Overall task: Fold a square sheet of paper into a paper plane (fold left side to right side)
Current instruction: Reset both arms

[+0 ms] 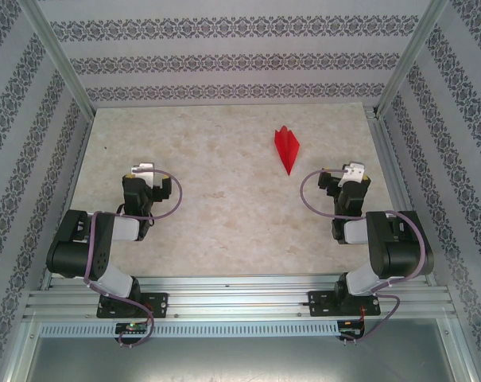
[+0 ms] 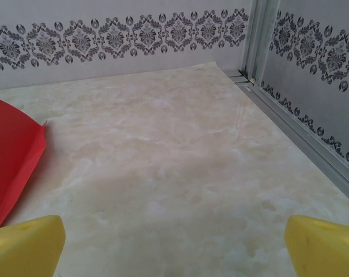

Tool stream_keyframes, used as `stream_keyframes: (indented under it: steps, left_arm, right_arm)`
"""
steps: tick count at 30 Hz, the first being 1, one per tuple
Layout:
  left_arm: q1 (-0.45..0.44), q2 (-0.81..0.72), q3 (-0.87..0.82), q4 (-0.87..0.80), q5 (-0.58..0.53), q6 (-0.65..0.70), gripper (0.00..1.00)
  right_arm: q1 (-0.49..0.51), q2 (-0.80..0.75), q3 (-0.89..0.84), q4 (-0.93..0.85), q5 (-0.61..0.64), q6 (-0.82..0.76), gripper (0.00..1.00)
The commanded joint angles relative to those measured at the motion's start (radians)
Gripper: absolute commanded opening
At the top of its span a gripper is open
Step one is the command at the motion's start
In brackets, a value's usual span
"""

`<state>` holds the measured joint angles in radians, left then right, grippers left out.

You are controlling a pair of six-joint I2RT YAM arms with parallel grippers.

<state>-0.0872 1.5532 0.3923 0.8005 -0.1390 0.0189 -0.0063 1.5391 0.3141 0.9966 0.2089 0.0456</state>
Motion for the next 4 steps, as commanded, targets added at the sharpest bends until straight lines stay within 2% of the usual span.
stream_keyframes:
  steps: [1,4]
  left_arm:
    - [0.004,0.007,0.019,0.037,0.024,0.003,1.00]
    - [0.004,0.007,0.019,0.037,0.024,0.002,1.00]
  right_arm:
    - [0.011,-0.003,0.022,0.017,0.004,-0.018,0.98]
    - [0.011,-0.003,0.020,0.023,0.000,-0.019,0.98]
